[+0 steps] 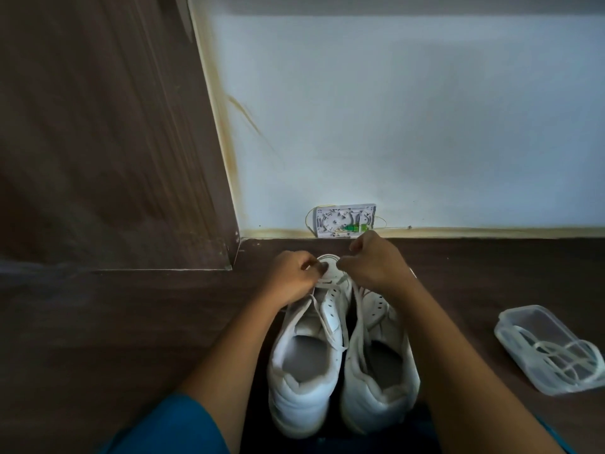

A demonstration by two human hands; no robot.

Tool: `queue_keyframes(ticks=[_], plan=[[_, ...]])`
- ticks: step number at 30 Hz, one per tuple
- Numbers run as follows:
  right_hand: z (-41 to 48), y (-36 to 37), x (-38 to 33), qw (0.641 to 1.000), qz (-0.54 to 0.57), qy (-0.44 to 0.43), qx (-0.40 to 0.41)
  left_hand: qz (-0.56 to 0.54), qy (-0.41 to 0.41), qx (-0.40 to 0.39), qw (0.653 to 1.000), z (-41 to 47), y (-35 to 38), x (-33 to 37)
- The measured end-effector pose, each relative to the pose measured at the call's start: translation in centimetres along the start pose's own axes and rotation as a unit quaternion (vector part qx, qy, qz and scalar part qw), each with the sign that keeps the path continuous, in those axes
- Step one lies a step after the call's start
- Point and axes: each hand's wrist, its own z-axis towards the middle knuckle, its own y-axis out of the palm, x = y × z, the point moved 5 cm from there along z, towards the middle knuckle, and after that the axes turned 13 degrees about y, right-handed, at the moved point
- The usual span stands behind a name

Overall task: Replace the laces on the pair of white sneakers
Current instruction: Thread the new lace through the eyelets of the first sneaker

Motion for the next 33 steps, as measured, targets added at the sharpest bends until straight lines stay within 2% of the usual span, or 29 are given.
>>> queue_keyframes(ticks=[2,6,9,12,15,21,27,33], plan=[[-0.5,-0.3,0.2,0.997,0.065,0.007,-0.026,-0.019,-0.01,0.033,0.999,-0.3,-1.1,0.9],[-2.2,-2.4,-0.7,0.992,0.12,-0.039,0.001,-0.131,0.015,0.095,0.987,-1.0,-2.8,4.4],[-4.1,-5.1,-2.6,0.981,0.182,-0.069,0.015,-0.229,0.051,0.156,0.959,-1.2,-5.1,8.5],[-6.4,-9.0,-5.3,0.947,0.306,-0.093,0.018,-0.295,0.08,0.197,0.932,-1.5,-8.2,13.7],[-8.9,-13.3,-8.4,0.93,0.325,-0.16,0.06,-0.347,0.117,0.21,0.907,-2.2,-10.9,18.8],[-13.8,-20.6,-13.4,0.893,0.357,-0.242,0.128,-0.313,0.195,0.229,0.901,-3.8,-15.7,27.3],[-17.4,-24.9,-16.8,0.874,0.356,-0.306,0.127,-0.301,0.221,0.235,0.897,-5.1,-18.5,32.3],[-18.5,-25.7,-18.6,0.873,0.36,-0.312,0.109,-0.341,0.22,0.226,0.885,-5.9,-19.5,33.8]])
